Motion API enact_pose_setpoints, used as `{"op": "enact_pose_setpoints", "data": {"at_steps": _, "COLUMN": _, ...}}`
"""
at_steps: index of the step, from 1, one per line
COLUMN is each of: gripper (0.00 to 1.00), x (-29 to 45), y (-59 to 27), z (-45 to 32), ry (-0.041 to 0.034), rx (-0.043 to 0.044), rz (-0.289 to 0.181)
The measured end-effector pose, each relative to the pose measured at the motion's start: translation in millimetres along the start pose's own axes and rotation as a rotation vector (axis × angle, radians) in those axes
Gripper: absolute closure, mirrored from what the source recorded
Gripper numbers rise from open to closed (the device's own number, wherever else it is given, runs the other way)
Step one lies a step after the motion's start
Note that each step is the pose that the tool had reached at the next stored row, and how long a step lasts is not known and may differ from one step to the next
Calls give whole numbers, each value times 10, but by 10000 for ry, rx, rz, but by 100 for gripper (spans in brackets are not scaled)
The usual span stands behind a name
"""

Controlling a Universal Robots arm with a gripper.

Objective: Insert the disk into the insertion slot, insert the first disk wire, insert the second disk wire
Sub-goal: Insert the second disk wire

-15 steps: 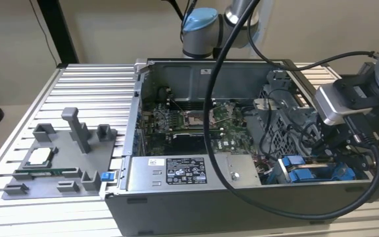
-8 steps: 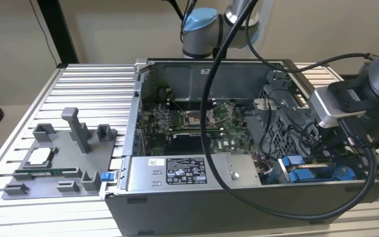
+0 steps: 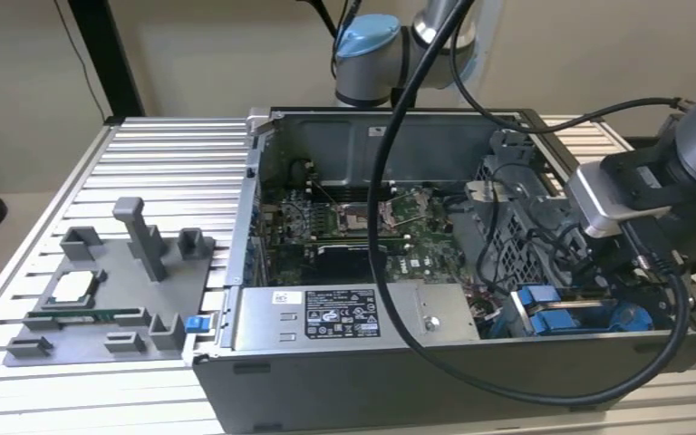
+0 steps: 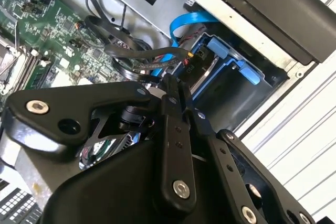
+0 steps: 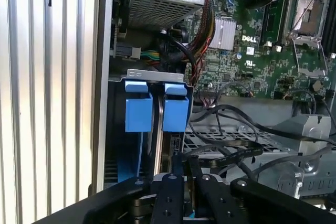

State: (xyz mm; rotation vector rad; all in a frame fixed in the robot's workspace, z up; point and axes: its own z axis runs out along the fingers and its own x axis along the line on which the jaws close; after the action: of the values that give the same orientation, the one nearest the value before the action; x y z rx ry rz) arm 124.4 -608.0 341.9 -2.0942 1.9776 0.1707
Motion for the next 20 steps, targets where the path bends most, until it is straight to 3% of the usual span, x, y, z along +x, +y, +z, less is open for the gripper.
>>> {"op": "enact_pose_setpoints", "data": {"at_steps": 3, "gripper": 100, "x": 8, "y": 2, "z": -2, "ry": -1, "rx": 9, "rz": -3}}
{"op": "enact_pose_setpoints", "data": {"at_steps": 9, "gripper": 100, "x": 31, "y": 4, "z": -1, "ry": 3, "rx": 124, "rz": -34}}
{"op": "enact_pose_setpoints", "data": {"at_steps": 20, "gripper": 100, "x": 43, "y": 35, "z": 46, "ry": 7, "rx": 149, "rz": -15}}
